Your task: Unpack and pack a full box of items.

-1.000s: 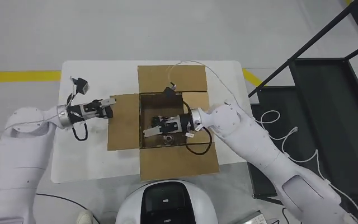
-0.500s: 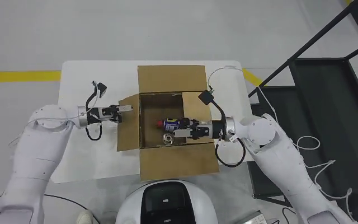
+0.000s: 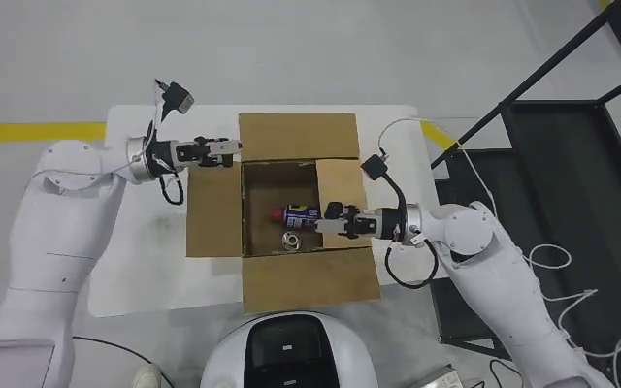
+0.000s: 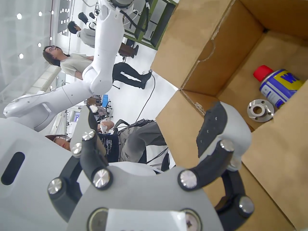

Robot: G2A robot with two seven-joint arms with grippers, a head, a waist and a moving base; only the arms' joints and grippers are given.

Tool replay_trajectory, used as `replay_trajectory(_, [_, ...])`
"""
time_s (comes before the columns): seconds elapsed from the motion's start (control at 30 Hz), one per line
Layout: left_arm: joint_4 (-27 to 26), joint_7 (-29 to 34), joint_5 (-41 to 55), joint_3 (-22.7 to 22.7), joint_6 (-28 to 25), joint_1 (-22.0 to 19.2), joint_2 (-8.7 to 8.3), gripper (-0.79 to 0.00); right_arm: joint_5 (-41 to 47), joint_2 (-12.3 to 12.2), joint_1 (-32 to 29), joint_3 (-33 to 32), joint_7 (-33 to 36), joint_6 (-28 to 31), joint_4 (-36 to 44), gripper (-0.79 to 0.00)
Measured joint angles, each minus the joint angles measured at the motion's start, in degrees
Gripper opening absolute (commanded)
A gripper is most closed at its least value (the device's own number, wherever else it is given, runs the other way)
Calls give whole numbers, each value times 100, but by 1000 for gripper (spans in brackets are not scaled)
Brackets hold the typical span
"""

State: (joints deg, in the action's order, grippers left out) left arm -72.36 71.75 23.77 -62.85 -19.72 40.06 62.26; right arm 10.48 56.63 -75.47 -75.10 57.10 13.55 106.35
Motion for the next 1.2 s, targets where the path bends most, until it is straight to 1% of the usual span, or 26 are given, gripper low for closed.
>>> replay_trajectory(0.1, [70,4,131,508,-59,-255,164,0,47,-50,-268,-294,5,-110,100,0])
replay_trajectory(0.2, [245,-100,222,1055,-105,-483,361,0,144,-98,-588,-628,-10,-158,184,0])
replay_trajectory(0.33, [525,-227,372,1770,-154,-801,669,0,287,-144,-1011,-1026,-51,-160,327,0])
replay_trajectory(0.4, [698,-292,392,2031,-179,-957,804,0,319,-159,-1151,-1151,-60,-152,377,0])
replay_trajectory(0.53, [1163,-441,426,2564,-233,-1303,1134,0,364,-180,-1379,-1338,-71,-144,469,0])
replay_trajectory(0.63, [1471,-540,329,2907,-288,-1485,1366,0,396,-188,-1484,-1398,-88,-136,494,0])
replay_trajectory(0.77, [1790,-689,234,3267,-417,-1581,1645,0,404,-194,-1551,-1413,-95,-127,498,0])
replay_trajectory(0.93, [2330,-1032,251,3460,-683,-1589,1926,0,398,-199,-1566,-1408,-118,-131,492,0])
replay_trajectory(1.07, [2787,-1349,196,3482,-902,-1552,2060,0,392,-204,-1585,-1413,-110,-124,489,0])
replay_trajectory(1.2, [3107,-1447,-34,3502,-1078,-1535,2125,0,400,-205,-1571,-1343,-79,-134,514,0])
